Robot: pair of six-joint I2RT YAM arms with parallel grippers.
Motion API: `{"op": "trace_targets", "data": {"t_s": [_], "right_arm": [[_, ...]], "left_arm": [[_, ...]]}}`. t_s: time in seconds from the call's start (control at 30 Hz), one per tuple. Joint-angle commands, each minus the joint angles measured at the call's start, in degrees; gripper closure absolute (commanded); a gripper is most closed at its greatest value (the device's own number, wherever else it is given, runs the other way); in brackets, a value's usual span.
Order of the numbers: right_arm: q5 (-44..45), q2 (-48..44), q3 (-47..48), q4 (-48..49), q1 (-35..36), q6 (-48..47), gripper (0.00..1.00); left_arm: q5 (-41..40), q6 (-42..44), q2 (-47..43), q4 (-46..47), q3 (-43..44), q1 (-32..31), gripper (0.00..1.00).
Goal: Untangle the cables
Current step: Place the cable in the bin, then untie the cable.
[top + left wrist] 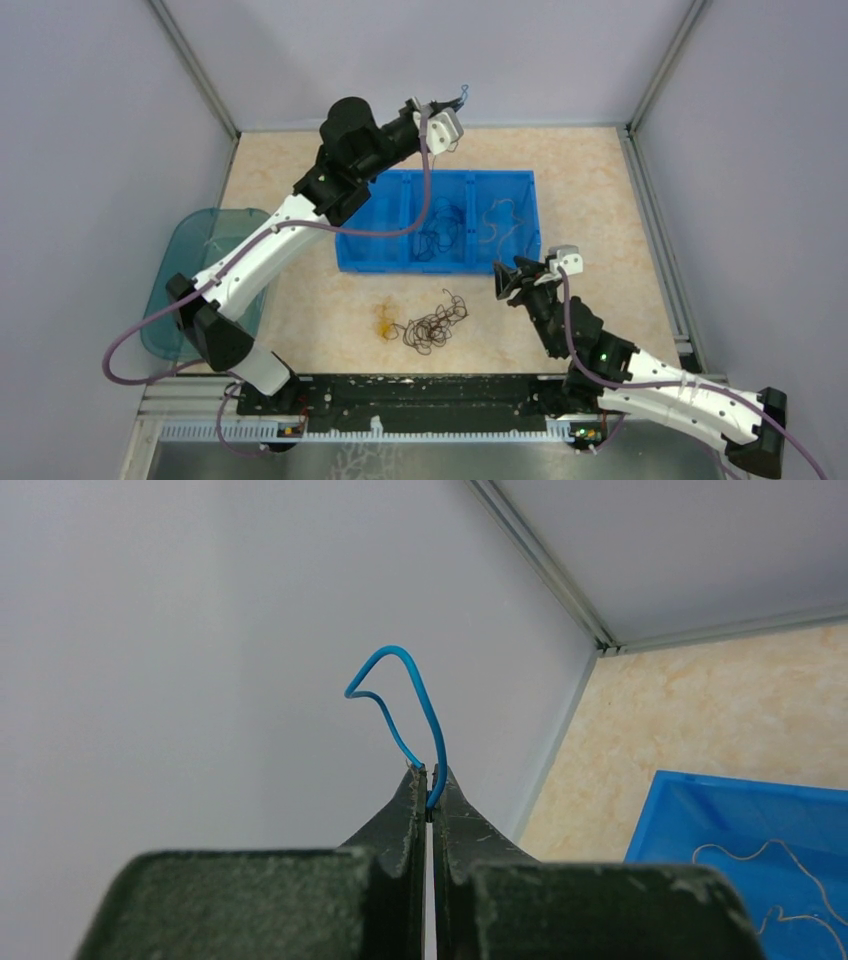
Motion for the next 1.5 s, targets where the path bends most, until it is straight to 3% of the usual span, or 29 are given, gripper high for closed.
{"op": "trace_targets", "data": {"t_s": [0.0, 0.23, 0.4, 0.43, 0.53, 0.57, 0.63, 0.93, 1.1, 1.27, 1.47], "right_arm": [[-0.40, 0.77, 0.58, 1.31, -0.29, -0.60, 0.49], [-1.31, 1.25, 2.13, 1.18, -0.30, -0.98, 0.49], [-2.10, 1.50, 2.55, 1.13, -0.26, -0.90, 0.49], [-2.35, 1.70, 2.64, 1.13, -0.29, -0.80, 0.49], [-3.06, 2.54, 2.86, 0.83, -0.28, -0.60, 0.49], [-3.32, 2.92, 2.95, 0.68, -0.23, -0.39, 0.48], [-3.81, 3.64, 3.22, 0.45, -0.29, -0.04, 0.48], [-8.46, 7.95, 4.03, -1.79, -0.39, 3.66, 0.45], [-19.73, 11.87, 4.76, -2.55, -0.87, 6.15, 0.44], [-28.85, 18.73, 4.72, 0.01, -1.08, 10.37, 0.45], [-31.44, 27.57, 4.75, 6.37, -2.50, 10.49, 0.50]], "left_arm": [[-1.36, -4.26, -0.39, 2.02, -2.85, 0.15, 1.00], [-4.22, -6.62, 0.63, -7.16, -9.49, 0.50, 1.00], [-5.14, -5.68, 5.18, -18.05, -7.68, 1.69, 0.96], [-3.85, -5.64, 6.09, -20.51, -6.55, 2.19, 0.86], [1.44, -5.45, 8.41, -29.78, -2.44, 3.71, 0.40], [2.82, -5.07, 8.96, -32.00, -1.22, 4.02, 0.30], [4.87, -3.55, 8.98, -34.81, -0.34, 4.51, 0.21], [7.01, -1.53, 5.15, -40.70, -0.60, 6.21, 0.12], [10.14, -1.40, 0.05, -44.25, -2.71, 8.30, 0.09], [13.61, -1.04, -8.12, -46.49, -9.73, 8.86, 0.08], [18.14, 0.66, -19.65, -45.86, -21.56, 8.86, 0.08]]}}
